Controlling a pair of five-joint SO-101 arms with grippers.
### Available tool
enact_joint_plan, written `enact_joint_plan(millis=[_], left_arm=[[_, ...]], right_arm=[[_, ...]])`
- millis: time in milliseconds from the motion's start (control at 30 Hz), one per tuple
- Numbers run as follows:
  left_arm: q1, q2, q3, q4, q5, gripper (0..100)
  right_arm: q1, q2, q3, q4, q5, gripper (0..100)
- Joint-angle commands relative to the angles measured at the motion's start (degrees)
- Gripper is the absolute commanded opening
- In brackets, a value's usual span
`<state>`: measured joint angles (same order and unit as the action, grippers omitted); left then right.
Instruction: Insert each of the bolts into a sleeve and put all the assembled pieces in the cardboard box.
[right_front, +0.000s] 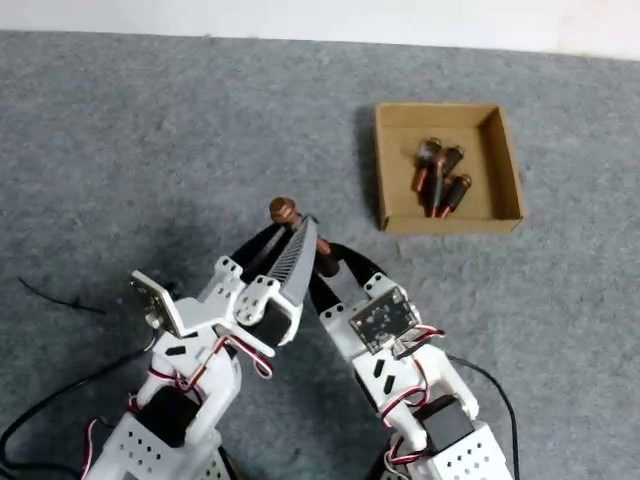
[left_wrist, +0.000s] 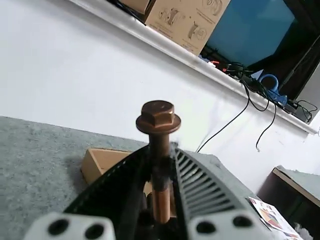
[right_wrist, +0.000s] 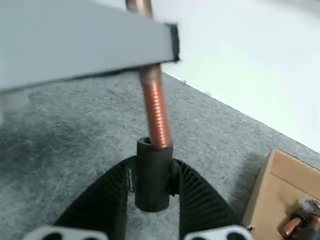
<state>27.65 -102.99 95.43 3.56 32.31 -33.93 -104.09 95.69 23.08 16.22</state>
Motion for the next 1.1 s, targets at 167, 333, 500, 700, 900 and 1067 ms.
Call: enact_joint_plan(millis=[167,333,500,700,900,1067], left_arm=[[-2.07,-0.48,1.1,-1.14,-0.18,0],[-1.8,-0.04,1.36,-1.05,-0.18,0],[-1.98,0.04,1.8,-0.97,-0.18,0],[-1.8,-0.31,1.8,3.43,-0.18,0],[-1.8,-0.04,1.8,5.54,-0.18,0],[0.31,0.04,1.8,6.33,-0.09,0]], right_arm=[[-0.57,-1.27,0.31,0.04,0.97,0.4],[-0.57,-1.27,0.31,0.04,0.88,0.4],[-0.57,-1.27,0.31,0.04,0.97,0.4],[-0.4,-1.27,0.31,0.04,1.05,0.4],[-0.57,-1.27,0.31,0.04,1.05,0.4],[-0.57,-1.27,0.31,0.04,1.05,0.4]])
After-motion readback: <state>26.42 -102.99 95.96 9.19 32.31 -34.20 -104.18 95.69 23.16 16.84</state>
